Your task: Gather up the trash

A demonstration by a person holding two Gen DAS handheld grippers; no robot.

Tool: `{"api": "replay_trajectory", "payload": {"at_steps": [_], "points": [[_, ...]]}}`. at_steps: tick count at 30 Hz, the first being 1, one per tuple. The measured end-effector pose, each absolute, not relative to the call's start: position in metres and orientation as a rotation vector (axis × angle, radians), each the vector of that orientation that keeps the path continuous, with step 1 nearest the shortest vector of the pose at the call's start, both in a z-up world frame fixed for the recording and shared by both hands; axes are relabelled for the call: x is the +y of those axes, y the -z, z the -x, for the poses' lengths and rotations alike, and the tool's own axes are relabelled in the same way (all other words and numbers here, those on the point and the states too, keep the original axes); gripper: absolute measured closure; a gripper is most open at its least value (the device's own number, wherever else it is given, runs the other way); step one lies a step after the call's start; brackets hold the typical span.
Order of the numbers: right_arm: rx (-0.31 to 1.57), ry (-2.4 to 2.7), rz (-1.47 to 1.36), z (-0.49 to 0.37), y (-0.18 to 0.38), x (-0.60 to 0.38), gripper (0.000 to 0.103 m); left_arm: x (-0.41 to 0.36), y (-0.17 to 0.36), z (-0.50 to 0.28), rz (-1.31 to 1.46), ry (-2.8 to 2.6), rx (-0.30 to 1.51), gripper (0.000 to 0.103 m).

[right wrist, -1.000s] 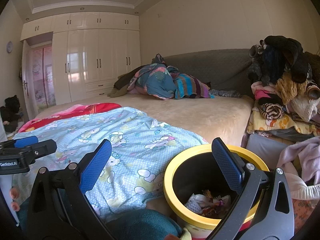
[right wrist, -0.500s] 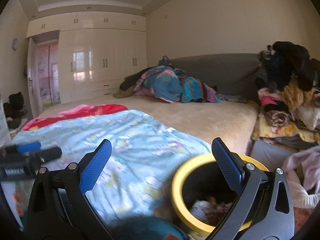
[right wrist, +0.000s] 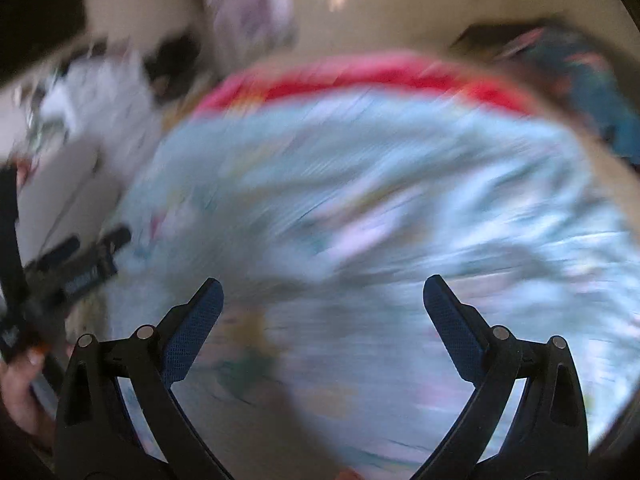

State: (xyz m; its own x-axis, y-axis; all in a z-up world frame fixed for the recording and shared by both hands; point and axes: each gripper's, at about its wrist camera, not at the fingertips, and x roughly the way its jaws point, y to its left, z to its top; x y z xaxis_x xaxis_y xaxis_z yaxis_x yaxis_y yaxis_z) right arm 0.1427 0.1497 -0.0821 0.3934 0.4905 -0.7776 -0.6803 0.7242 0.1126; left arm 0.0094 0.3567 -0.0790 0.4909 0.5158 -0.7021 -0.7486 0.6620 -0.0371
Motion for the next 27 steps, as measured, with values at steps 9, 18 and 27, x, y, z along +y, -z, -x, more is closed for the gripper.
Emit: {"api": "replay_trajectory", "payload": {"at_steps": [9,18,27], "points": [[0.901,-0.731,0.314,-0.14,0.163,0.221,0.009,0.405,0.148,-0.019,0.427,-0.798,0.856,0.005],[0.923,-0.746,0.285,-0.146,0.165,0.218,0.009,0.399,0.147,-0.019,0.435,-0.794,0.856,0.005],[0.922,-0.746,0.285,-0.146,0.164,0.217,0.009,0.4,0.147,-0.018,0.434,-0.794,0.856,0.005]]}}
